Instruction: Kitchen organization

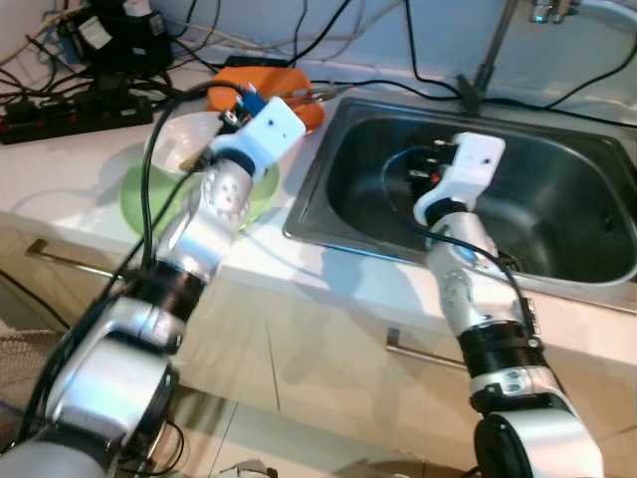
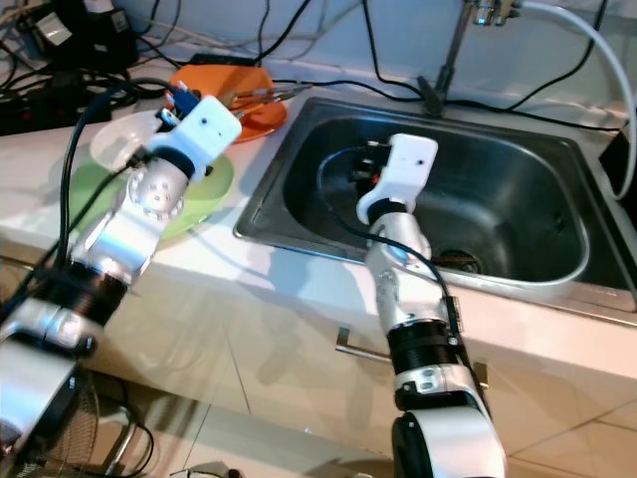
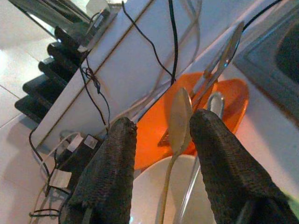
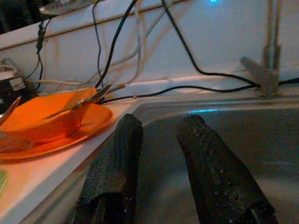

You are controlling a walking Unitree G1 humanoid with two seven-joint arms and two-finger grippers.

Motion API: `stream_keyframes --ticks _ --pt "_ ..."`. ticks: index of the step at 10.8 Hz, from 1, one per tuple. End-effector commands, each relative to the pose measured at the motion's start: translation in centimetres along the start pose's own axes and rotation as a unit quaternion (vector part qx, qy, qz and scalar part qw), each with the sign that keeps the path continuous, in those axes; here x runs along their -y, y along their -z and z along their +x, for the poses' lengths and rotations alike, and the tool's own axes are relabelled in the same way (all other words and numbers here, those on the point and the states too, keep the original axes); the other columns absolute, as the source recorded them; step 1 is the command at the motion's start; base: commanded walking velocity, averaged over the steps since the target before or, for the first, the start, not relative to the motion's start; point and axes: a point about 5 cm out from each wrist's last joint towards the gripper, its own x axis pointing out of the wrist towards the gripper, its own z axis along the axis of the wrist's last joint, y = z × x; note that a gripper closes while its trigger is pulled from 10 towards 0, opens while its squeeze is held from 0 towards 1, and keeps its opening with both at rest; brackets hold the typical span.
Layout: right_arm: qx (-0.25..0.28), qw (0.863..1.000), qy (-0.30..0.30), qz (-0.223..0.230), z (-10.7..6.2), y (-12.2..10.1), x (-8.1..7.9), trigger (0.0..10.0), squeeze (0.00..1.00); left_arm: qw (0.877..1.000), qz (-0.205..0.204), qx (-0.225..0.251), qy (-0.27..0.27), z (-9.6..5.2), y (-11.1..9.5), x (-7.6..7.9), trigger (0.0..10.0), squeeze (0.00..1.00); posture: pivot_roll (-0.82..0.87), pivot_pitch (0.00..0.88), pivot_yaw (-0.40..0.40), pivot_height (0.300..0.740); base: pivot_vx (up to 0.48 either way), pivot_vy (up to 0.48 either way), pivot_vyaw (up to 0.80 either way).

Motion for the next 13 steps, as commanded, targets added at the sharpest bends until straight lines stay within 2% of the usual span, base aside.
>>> stream_keyframes --ticks 1,3,4,6,9,11,12,13 --pt "0.006 1.000 -0.003 -0.004 0.2 -0.3 -0.1 10.0 0.00 1.000 0.007 0.005 0.001 0.4 -0.4 0.0 10.0 0.00 0.09 0.000 -0.007 0.740 0.000 0.000 0.00" --pt "0.007 1.000 0.003 -0.005 0.0 -0.4 0.2 10.0 0.00 0.999 -0.002 0.008 0.037 1.2 -0.8 1.5 10.0 0.00 0.07 0.000 0.000 0.740 0.000 0.000 0.00" --pt "0.007 1.000 0.007 -0.006 -0.1 -0.3 0.4 10.0 0.00 0.998 -0.030 0.016 0.048 1.3 -1.1 2.0 10.0 0.00 0.07 0.000 0.005 0.740 0.000 0.000 0.00" --pt "0.004 1.000 0.011 -0.001 -0.1 -0.1 0.5 10.0 0.00 0.997 -0.059 0.018 0.056 1.3 -1.3 2.7 10.0 0.00 0.08 0.003 0.006 0.740 0.000 0.000 0.00" --pt "-0.004 1.000 0.009 0.005 -0.2 0.5 0.0 10.0 0.00 0.996 -0.080 -0.014 0.046 0.4 0.2 3.0 10.0 0.00 0.10 0.014 0.008 0.740 0.000 0.000 0.00" --pt "-0.008 1.000 0.009 0.007 -0.2 0.7 -0.1 10.0 0.00 0.992 -0.117 -0.017 0.037 -0.3 0.8 3.2 10.0 0.00 0.10 0.018 0.014 0.740 0.000 0.000 0.00" --pt "-0.007 1.000 0.009 0.007 -0.3 0.7 -0.1 10.0 0.00 0.987 -0.156 -0.018 0.031 -0.9 0.9 3.5 10.0 0.00 0.10 0.018 0.015 0.740 0.000 0.000 0.00" --pt "-0.007 1.000 0.011 0.007 -0.3 0.7 0.0 10.0 0.00 0.984 -0.177 -0.019 0.028 -1.3 0.9 3.6 10.0 0.00 0.10 0.016 0.016 0.740 0.000 0.000 0.00"
